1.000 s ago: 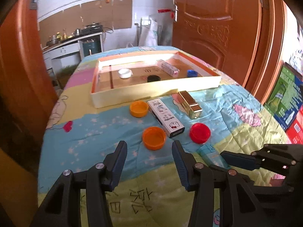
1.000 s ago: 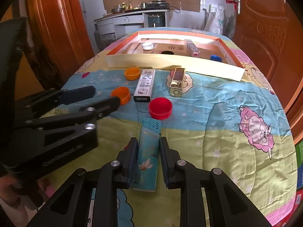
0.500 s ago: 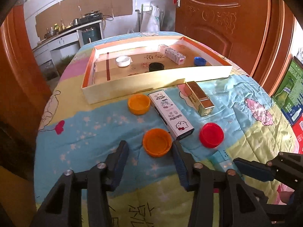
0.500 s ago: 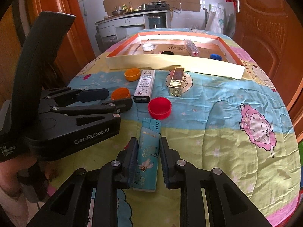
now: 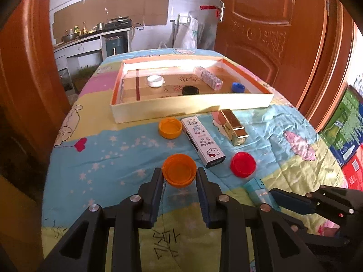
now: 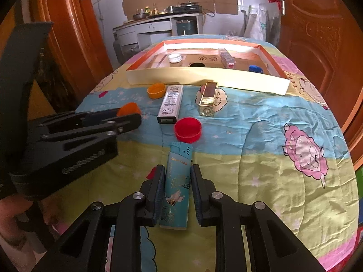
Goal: Organize rigid objects
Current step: 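Carry the orange cap and teal lighter with both tools over the box lid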
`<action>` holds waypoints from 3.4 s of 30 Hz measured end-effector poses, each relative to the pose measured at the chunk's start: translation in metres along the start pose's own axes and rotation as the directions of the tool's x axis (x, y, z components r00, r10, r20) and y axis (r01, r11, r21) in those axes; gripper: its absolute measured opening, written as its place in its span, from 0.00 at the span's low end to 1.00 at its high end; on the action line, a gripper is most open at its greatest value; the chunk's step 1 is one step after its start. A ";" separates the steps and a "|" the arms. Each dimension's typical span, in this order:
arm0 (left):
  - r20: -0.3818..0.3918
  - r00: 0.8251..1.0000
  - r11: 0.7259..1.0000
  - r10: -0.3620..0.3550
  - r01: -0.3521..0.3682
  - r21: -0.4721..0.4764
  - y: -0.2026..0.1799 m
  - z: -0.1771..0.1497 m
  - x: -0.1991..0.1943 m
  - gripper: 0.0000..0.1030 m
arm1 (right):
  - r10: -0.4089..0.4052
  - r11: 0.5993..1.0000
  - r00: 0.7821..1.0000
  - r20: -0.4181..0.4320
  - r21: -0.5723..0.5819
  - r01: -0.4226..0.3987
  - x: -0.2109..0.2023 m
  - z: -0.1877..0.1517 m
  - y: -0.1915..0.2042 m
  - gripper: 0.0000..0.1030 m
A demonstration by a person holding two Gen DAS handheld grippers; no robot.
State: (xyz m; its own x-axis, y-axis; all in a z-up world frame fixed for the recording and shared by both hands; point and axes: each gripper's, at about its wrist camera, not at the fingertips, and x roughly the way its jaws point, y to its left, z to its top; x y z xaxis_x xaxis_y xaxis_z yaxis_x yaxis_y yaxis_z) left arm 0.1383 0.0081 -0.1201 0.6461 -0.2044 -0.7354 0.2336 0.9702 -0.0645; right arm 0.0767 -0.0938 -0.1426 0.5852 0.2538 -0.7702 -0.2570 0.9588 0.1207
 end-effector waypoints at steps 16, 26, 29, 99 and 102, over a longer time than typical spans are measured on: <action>0.112 0.990 0.993 0.080 -0.070 -0.096 -0.003 0.012 -0.046 0.29 | -0.052 0.998 0.995 0.088 -0.014 0.054 -0.031 0.020 -0.009 0.22; 0.144 0.983 0.984 0.117 -0.095 -0.153 0.001 0.029 -0.056 0.29 | -0.089 0.995 0.984 0.152 -0.019 0.093 -0.051 0.050 -0.020 0.22; 0.151 0.982 0.984 0.114 -0.091 -0.155 0.000 0.034 -0.057 0.29 | -0.100 0.994 0.981 0.166 -0.023 0.105 -0.054 0.060 -0.025 0.22; 0.056 0.998 0.989 0.020 -0.012 -0.146 -0.011 0.204 0.067 0.29 | -0.110 0.993 0.992 0.060 -0.028 0.112 0.025 0.240 -0.119 0.22; 0.045 0.999 0.989 0.021 -0.014 -0.146 -0.009 0.209 0.076 0.29 | -0.106 0.994 0.993 0.049 -0.030 0.108 0.034 0.246 -0.122 0.22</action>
State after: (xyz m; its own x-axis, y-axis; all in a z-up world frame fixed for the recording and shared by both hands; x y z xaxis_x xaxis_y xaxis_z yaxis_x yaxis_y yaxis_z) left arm 0.3376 -0.0436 -0.0343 0.6829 -0.1898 -0.7055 0.1156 0.9816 -0.1522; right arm 0.3178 -0.1709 -0.0294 0.6460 0.1566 -0.7471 -0.2152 0.9764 0.0186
